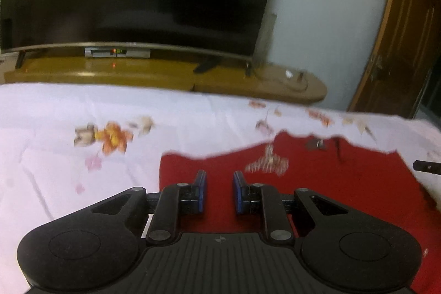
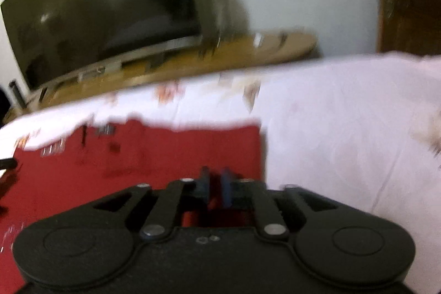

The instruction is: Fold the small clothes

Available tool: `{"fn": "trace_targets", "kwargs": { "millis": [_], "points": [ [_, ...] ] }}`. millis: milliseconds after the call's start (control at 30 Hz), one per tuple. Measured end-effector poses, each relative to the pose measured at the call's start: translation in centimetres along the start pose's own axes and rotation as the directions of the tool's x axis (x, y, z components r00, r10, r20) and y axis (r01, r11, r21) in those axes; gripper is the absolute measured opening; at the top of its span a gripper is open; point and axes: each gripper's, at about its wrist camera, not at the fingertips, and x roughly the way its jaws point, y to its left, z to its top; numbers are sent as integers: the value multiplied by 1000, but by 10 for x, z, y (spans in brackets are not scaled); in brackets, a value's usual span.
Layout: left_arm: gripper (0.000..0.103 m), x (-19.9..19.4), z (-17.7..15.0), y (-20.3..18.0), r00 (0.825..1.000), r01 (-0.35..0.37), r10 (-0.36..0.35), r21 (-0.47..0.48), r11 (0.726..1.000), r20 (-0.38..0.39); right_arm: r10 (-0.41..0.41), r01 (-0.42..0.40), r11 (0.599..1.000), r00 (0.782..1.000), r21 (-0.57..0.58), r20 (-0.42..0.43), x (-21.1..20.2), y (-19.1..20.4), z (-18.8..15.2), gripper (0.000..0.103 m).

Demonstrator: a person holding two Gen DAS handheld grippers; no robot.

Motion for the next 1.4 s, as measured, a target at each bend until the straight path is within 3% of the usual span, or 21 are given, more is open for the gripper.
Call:
{"fn": "trace_targets", "kwargs": {
  "millis": [67, 133, 267, 300, 367, 467, 633, 700, 833, 967, 1000, 1033, 1100, 1167, 1300, 1400],
  "points": [
    [19, 10, 4, -2, 1000, -7, 7, -5, 1000, -8, 47, -47, 999, 998, -1, 34, 0, 10, 8, 24],
    [19, 20, 3, -6, 1000, -12, 12, -4, 1000, -19, 115, -115, 993, 993, -31, 9, 11, 30, 11, 24],
    [19, 36, -5, -12, 996, -69, 71, 44, 997, -49, 202, -209, 956, 978, -204, -51, 34, 85, -2, 27],
    [19, 38, -6, -7, 996, -72, 74, 29, 997, -50, 196, -206, 947, 978, -246, -66, 40, 95, -7, 27],
    [19, 38, -6, 5, 997, -63, 62, -29, 998, -42, 91, -112, 948, 992, -299, -84, 54, 100, -15, 23],
    [19, 35, -10, 18, 999, -48, 47, -61, 997, -28, 76, -84, 980, 996, -182, -53, 55, 72, -13, 22],
    [19, 32, -10, 23, 999, -43, 42, -105, 994, -4, 57, -64, 985, 997, -162, -48, 48, 49, -14, 22],
    [19, 26, -11, 21, 997, -67, 69, -84, 994, 22, 54, -62, 986, 997, -154, -54, 47, 45, -12, 22],
    [19, 33, -12, 22, 997, -82, 81, -61, 995, -19, 13, -21, 979, 999, -203, -41, 39, 47, -20, 29],
    [20, 18, -10, 13, 993, -117, 116, -17, 993, -17, 55, -60, 992, 997, -114, -46, 33, 34, -14, 29],
    [44, 9, -12, 9, 991, -134, 134, 7, 991, -2, 58, -61, 994, 998, -91, -34, 26, 31, -12, 30],
    [84, 4, -17, 2, 985, -174, 175, 63, 983, -1, 56, -57, 995, 998, -84, -11, 16, 27, -12, 34],
    [87, 3, -31, -10, 961, -267, 276, 204, 942, -17, 0, -6, 989, 999, -147, -40, 15, 23, -20, 36],
    [87, -9, -30, -6, 964, -259, 264, 148, 954, -16, -1, -8, 982, 999, -188, -46, 10, 17, -27, 36],
    [87, -50, -40, -7, 961, -276, 276, 99, 956, 9, 8, -6, 997, 1000, -82, 22, -21, -6, -22, 38],
    [87, -91, -69, -16, 968, -247, 249, 76, 966, -20, 53, -53, 998, 999, -33, -14, -43, -25, -32, 39]
  ]
}}
